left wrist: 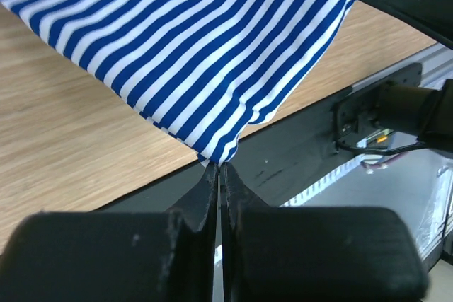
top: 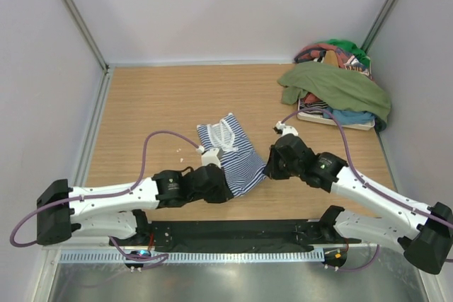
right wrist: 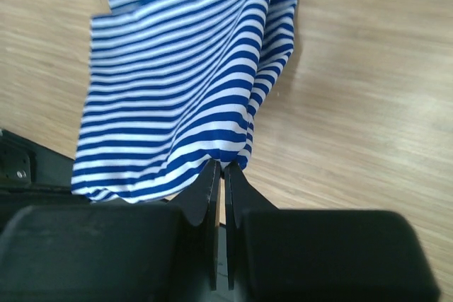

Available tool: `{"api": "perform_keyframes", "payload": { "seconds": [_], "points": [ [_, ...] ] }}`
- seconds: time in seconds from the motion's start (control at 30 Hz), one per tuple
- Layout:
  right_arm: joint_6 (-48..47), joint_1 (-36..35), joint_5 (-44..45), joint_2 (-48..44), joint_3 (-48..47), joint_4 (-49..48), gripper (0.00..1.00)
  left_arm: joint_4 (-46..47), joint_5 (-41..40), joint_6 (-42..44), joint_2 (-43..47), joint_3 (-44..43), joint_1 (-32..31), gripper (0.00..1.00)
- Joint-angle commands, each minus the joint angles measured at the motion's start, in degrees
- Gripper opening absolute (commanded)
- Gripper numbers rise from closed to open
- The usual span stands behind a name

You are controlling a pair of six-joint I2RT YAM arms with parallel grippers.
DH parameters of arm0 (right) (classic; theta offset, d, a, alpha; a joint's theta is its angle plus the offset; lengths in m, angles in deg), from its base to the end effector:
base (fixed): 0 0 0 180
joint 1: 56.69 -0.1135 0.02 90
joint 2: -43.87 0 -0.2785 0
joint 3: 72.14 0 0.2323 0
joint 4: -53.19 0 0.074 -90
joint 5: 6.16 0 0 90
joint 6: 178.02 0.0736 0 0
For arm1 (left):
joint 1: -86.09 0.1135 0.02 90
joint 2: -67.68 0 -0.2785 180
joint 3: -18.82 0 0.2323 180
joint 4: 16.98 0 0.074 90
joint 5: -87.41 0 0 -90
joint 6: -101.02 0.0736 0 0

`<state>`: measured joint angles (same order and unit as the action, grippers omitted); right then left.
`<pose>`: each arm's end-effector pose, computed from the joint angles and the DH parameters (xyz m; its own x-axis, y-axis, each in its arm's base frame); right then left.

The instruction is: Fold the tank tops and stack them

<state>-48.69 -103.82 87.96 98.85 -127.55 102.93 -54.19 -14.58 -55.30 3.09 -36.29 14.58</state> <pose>0.1322 0.1346 0.2315 -0.8421 0.0220 -0.5388 -0.2138 0.9036 0.3711 0.0874 -0.2131 0.2206 -0.9009 -0.1307 -0.4139 0.1431 0.8109 -0.5675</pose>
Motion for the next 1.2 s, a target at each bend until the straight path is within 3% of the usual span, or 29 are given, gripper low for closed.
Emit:
{"api": "perform_keyframes", "payload": {
  "seconds": [0.0, 0.33, 0.77, 0.97, 1.17],
  "points": [
    [-1.8, 0.02, 5.54, 1.26, -6.03, 1.36, 0.01, -2.1, -0.15, 2.51, 1.14, -3.8, 2.24, 0.0],
    [-5.93, 5.65, 4.85, 12.33, -16.14, -3.38, 0.01, 0.7, 10.83, 7.52, 0.98, -4.94, 20.42, 0.0],
    [-8.31, 9.78, 1.33, 24.99, -28.54, -6.2, 0.01, 0.53, 19.89, 12.36, -5.62, -13.38, 31.24, 0.0],
    [-7.6, 9.78, 0.45, 22.99, -26.27, -5.76, 0.01, 3.42, 22.62, 10.26, -6.24, -10.49, 30.2, 0.0],
    [-5.76, 9.87, -0.42, 15.35, -18.37, -4.88, 0.01, 6.77, 18.94, 5.95, -3.87, -5.57, 21.61, 0.0]
  ]
}}
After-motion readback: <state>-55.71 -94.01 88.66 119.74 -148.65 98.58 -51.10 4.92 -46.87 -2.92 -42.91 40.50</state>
